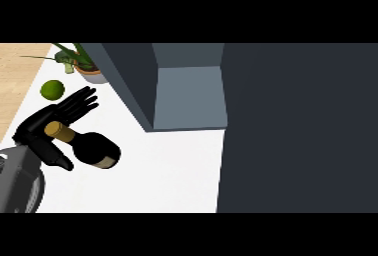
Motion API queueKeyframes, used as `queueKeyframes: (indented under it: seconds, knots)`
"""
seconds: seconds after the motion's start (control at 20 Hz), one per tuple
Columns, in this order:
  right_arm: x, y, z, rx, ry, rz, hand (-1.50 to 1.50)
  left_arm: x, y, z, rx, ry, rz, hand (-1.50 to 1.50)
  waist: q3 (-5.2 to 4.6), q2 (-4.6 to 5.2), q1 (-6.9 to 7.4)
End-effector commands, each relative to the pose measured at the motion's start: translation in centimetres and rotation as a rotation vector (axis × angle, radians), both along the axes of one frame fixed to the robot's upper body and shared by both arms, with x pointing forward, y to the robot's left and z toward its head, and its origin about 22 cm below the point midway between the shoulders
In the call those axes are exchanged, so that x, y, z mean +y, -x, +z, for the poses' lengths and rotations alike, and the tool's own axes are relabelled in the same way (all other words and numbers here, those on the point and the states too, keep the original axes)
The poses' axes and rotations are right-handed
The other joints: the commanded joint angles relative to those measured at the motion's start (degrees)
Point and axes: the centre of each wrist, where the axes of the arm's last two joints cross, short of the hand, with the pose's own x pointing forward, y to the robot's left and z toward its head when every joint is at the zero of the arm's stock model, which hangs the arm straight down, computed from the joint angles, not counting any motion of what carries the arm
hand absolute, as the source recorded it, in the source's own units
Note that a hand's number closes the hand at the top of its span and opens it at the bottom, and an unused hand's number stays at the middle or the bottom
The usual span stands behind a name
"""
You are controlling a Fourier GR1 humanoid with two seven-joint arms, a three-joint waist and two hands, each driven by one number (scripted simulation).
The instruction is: Pick up the wine, place it into the cabinet and close the cabinet
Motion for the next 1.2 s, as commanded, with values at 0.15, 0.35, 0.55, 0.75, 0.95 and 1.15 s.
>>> queueKeyframes:
  seconds: [0.15,0.35,0.55,0.75,0.95,1.15]
  knots:
    - [-1.3,4.6,3.0,-0.073,-0.053,0.048,-1.50,-1.1,1.8,-4.7,0.034,-0.007,-0.031,-1.50,-0.03,-0.02,0.13]
    - [-1.3,5.0,3.5,-0.077,-0.070,0.044,-1.50,0.1,2.1,-5.2,0.054,-0.005,-0.042,-1.50,-0.06,-0.04,0.18]
    - [-1.0,4.9,3.6,-0.080,-0.071,0.044,-1.50,-1.5,1.7,-6.3,0.044,-0.001,-0.056,-1.50,-0.11,-0.07,0.12]
    - [-0.9,4.3,2.9,-0.073,-0.050,0.035,-1.50,-1.1,3.4,-8.6,0.080,0.029,-0.026,-1.50,-0.05,-0.08,0.47]
    - [-1.0,4.7,3.0,-0.055,-0.057,0.032,-1.50,-1.2,2.5,-8.6,0.117,0.092,0.002,-1.50,-0.01,-0.18,0.40]
    - [-0.7,4.5,2.8,-0.064,-0.081,0.036,-1.50,0.1,2.9,-8.8,0.150,0.160,0.040,-1.50,-0.01,-0.21,0.42]
